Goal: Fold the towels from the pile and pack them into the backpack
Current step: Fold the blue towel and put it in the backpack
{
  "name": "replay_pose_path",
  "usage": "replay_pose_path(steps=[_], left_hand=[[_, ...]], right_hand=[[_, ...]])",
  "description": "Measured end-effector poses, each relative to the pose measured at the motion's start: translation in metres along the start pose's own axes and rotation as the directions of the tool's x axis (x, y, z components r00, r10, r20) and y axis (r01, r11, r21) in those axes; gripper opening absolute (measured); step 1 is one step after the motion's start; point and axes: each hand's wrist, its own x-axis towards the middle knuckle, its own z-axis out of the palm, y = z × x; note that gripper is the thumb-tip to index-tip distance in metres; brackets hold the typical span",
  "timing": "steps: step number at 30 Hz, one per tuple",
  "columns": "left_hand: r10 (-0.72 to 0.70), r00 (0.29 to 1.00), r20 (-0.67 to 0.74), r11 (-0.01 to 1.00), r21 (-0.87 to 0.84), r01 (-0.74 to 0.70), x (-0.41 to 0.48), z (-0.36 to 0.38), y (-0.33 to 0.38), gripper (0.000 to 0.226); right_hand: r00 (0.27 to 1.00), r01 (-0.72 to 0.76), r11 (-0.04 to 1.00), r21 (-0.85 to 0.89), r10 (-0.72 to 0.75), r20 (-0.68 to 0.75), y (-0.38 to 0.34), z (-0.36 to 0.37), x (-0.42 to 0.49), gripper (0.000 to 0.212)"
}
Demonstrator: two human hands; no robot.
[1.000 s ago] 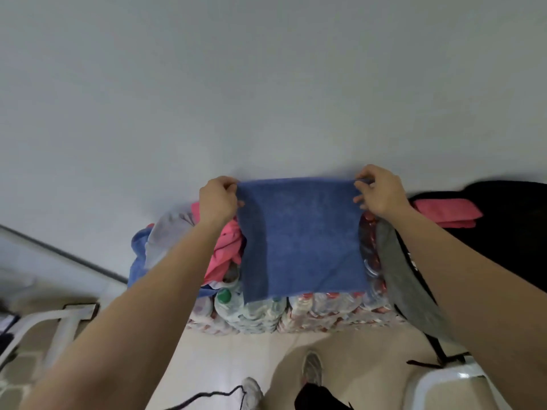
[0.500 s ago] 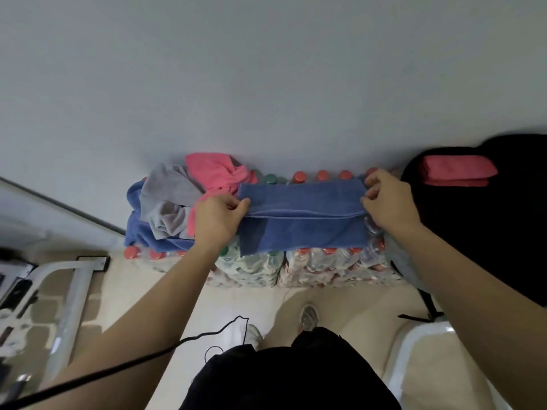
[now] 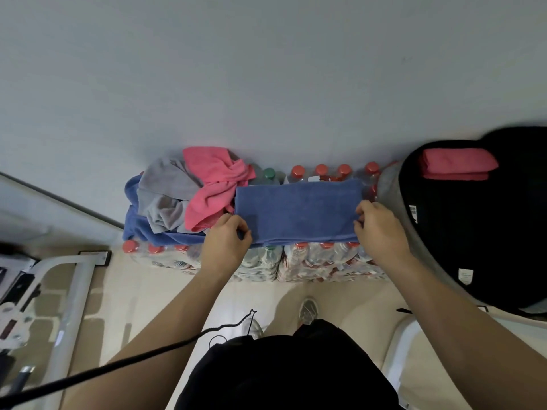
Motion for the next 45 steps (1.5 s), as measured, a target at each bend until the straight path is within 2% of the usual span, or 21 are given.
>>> replay_pose_path(steps=[3, 6, 9, 12, 14, 16, 18, 22, 25, 27, 30, 33, 36, 39, 41, 43, 45], left_hand=[[-0.008, 0.999, 0.037, 0.997, 0.080, 0.005, -0.004, 0.009, -0.005, 0.008], [0.015, 0.998, 0.061, 0.965, 0.259, -0.030, -0.007, 0.014, -0.005, 0.004], [0.124, 0.989, 0.077, 0.901, 0.409, -0.145, 0.002, 0.011, 0.003, 0.007], [0.292, 0.954, 0.066, 0.890, 0.346, -0.296, 0.023, 0.018, 0.017, 0.012], [0.340, 0.935, 0.105, 0.881, 0.312, -0.355, 0.040, 0.031, 0.030, 0.035], [0.270, 0.941, 0.205, 0.898, 0.300, -0.323, 0.051, 0.047, 0.037, 0.060], [0.189, 0.939, 0.289, 0.903, 0.324, -0.282, 0.056, 0.063, 0.033, 0.072], [0.168, 0.949, 0.267, 0.915, 0.316, -0.251, 0.056, 0.077, 0.014, 0.081], [0.157, 0.959, 0.237, 0.941, 0.259, -0.218, 0.057, 0.077, 0.018, 0.078], [0.126, 0.962, 0.240, 0.962, 0.209, -0.178, 0.061, 0.073, 0.024, 0.068], [0.161, 0.965, 0.208, 0.950, 0.234, -0.209, 0.073, 0.062, 0.030, 0.061], [0.231, 0.962, 0.148, 0.862, 0.428, -0.272, 0.087, 0.051, 0.038, 0.046], [0.128, 0.966, 0.227, 0.763, 0.599, -0.242, 0.094, 0.035, 0.051, 0.043], [0.055, 0.958, 0.282, 0.644, 0.723, -0.250, 0.101, 0.026, 0.057, 0.032], [0.035, 0.944, 0.328, 0.603, 0.746, -0.282, 0.106, 0.020, 0.060, 0.029], [-0.003, 0.928, 0.372, 0.631, 0.721, -0.287, 0.111, 0.011, 0.062, 0.029], [-0.029, 0.934, 0.357, 0.738, 0.637, -0.221, 0.115, -0.002, 0.062, 0.027]], right_hand=[[0.999, 0.021, 0.997, -0.076, -0.018, 0.045, -0.002, 0.008, -0.005, 0.019], [0.996, 0.076, 0.958, -0.278, -0.059, 0.071, -0.003, 0.015, -0.013, 0.017], [0.991, 0.121, 0.906, -0.406, -0.135, -0.007, -0.013, 0.015, -0.015, 0.015], [0.961, 0.257, 0.907, -0.334, -0.277, -0.014, -0.026, 0.021, 0.003, 0.029], [0.938, 0.345, 0.906, -0.245, -0.341, 0.060, -0.034, 0.032, 0.018, 0.049], [0.920, 0.384, 0.897, -0.219, -0.353, 0.169, -0.039, 0.045, 0.033, 0.066], [0.907, 0.409, 0.877, -0.254, -0.359, 0.221, -0.035, 0.056, 0.043, 0.071], [0.911, 0.402, 0.872, -0.278, -0.352, 0.213, -0.019, 0.069, 0.049, 0.074], [0.926, 0.364, 0.891, -0.270, -0.316, 0.204, -0.018, 0.071, 0.048, 0.075], [0.923, 0.366, 0.890, -0.271, -0.310, 0.226, -0.020, 0.069, 0.047, 0.077], [0.905, 0.417, 0.866, -0.276, -0.367, 0.216, -0.019, 0.057, 0.053, 0.080], [0.845, 0.530, 0.801, -0.279, -0.473, 0.250, -0.017, 0.043, 0.063, 0.080], [0.787, 0.603, 0.761, -0.241, -0.517, 0.336, -0.017, 0.038, 0.069, 0.083], [0.777, 0.604, 0.763, -0.229, -0.500, 0.382, -0.013, 0.041, 0.069, 0.086], [0.773, 0.603, 0.765, -0.227, -0.490, 0.403, -0.011, 0.042, 0.068, 0.086], [0.768, 0.602, 0.771, -0.208, -0.487, 0.417, -0.011, 0.041, 0.068, 0.089], [0.766, 0.599, 0.775, -0.201, -0.481, 0.425, -0.013, 0.041, 0.068, 0.093]])
